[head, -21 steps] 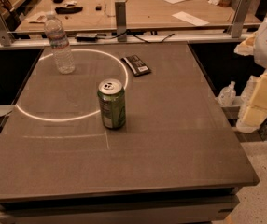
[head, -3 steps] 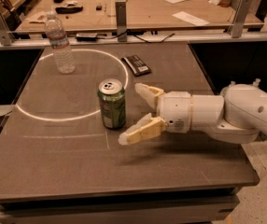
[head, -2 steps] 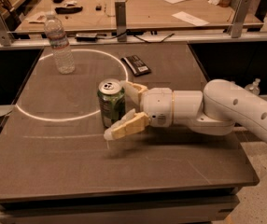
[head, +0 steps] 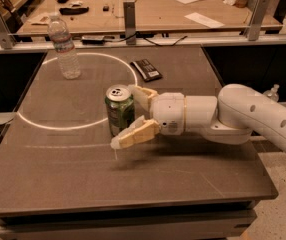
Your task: Move green can near rxbar chocolate
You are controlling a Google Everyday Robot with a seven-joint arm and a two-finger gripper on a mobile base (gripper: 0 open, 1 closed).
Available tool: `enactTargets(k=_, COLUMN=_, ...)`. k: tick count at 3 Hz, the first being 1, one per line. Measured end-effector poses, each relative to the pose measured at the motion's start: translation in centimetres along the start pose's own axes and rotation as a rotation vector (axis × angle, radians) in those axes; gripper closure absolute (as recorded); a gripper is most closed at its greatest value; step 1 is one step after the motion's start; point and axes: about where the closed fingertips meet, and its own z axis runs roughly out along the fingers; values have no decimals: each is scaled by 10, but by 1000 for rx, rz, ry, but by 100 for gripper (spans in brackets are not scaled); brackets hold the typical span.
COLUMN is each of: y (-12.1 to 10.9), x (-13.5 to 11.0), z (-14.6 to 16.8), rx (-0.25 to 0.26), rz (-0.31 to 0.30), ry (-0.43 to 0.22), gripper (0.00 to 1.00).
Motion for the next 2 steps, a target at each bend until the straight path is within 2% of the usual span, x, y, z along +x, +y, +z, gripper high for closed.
enactTargets(k=1, y=0, x=-6, z=0, rx=11, rz=-13, ry=-18, gripper=18)
enactTargets(k=2, y=3, x=-9, z=2, rx=4, rz=-22, ry=-34, gripper=41)
